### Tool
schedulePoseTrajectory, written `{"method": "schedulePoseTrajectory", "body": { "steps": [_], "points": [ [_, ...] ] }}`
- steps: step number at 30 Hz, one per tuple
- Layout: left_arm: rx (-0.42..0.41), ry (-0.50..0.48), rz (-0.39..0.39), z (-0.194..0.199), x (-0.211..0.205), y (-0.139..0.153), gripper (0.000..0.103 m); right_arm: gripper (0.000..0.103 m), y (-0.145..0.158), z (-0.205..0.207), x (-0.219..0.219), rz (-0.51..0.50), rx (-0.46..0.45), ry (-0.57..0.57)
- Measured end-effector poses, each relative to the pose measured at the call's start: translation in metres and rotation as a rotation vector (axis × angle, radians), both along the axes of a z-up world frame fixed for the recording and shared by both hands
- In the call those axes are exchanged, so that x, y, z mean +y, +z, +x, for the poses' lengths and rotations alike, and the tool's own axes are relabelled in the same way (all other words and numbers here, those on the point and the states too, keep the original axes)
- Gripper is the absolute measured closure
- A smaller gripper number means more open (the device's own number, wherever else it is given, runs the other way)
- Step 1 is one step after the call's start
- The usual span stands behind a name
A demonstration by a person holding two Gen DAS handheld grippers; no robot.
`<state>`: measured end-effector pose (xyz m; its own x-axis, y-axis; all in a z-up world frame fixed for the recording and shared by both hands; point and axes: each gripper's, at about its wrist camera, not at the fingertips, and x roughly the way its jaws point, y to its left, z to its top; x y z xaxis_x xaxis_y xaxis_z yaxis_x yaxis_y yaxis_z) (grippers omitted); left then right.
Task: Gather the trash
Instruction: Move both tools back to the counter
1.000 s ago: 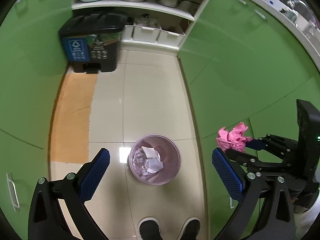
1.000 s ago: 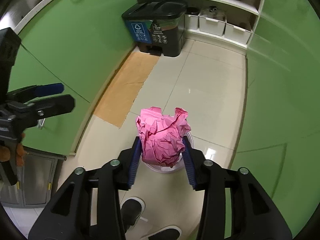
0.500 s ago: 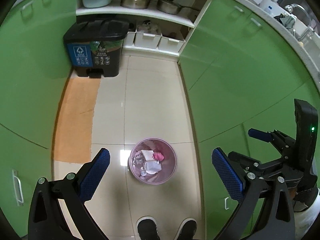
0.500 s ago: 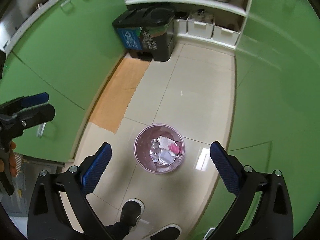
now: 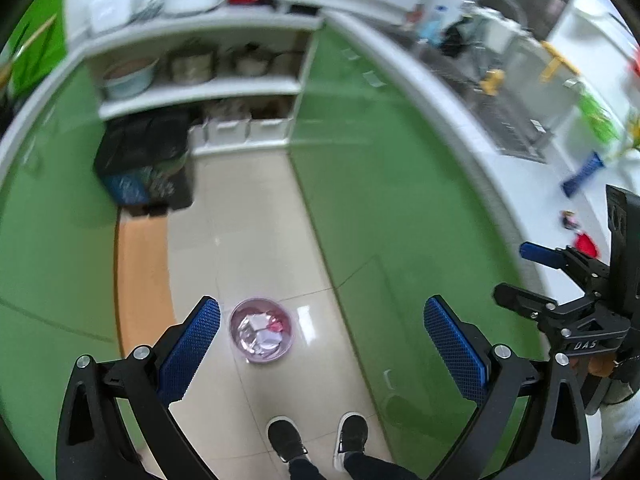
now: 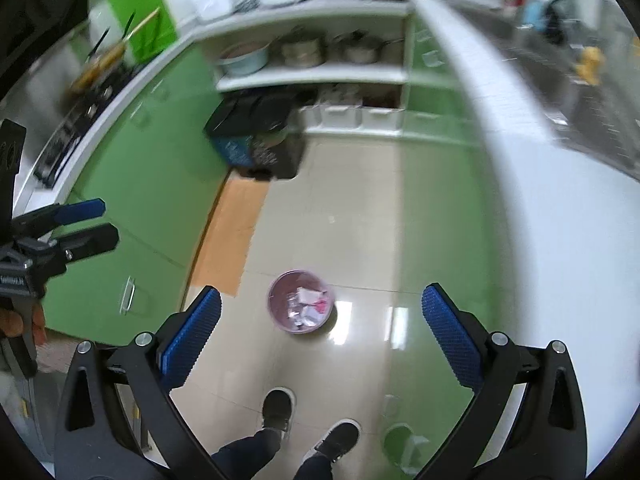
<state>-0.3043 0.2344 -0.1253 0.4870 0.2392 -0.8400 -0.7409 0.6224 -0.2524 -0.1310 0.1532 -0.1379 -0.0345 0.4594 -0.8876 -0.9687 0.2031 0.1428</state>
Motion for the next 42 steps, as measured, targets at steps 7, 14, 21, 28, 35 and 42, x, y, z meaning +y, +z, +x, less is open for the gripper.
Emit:
{"method": "schedulePoseTrajectory", "body": {
  "steps": [7, 14, 21, 28, 35, 42],
  "points": [
    [-0.022, -0.176, 0.066, 0.073, -0.045, 0.049, 0.005, 0.003, 0.066, 0.085, -0.111, 0.056, -0.069, -0.260],
    [-0.060, -0.378, 0.101, 0.157, -0.098, 0.078, 0.005, 0.003, 0.090, 0.157, -0.226, 0.082, -0.108, -0.529],
    [-0.091, -0.561, 0.111, 0.227, -0.153, 0.090, 0.005, 0.003, 0.099, 0.192, -0.298, 0.090, -0.124, -0.683],
    [-0.086, -0.701, 0.106, 0.291, -0.187, 0.086, 0.005, 0.003, 0.094, 0.216, -0.314, 0.081, -0.110, -0.731],
    [-0.060, -0.724, 0.092, 0.345, -0.188, 0.075, 0.005, 0.003, 0.077, 0.245, -0.293, 0.077, -0.064, -0.706],
    [-0.051, -0.702, 0.074, 0.386, -0.171, 0.060, 0.005, 0.003, 0.042, 0.281, -0.256, 0.052, -0.017, -0.651]
  ]
}}
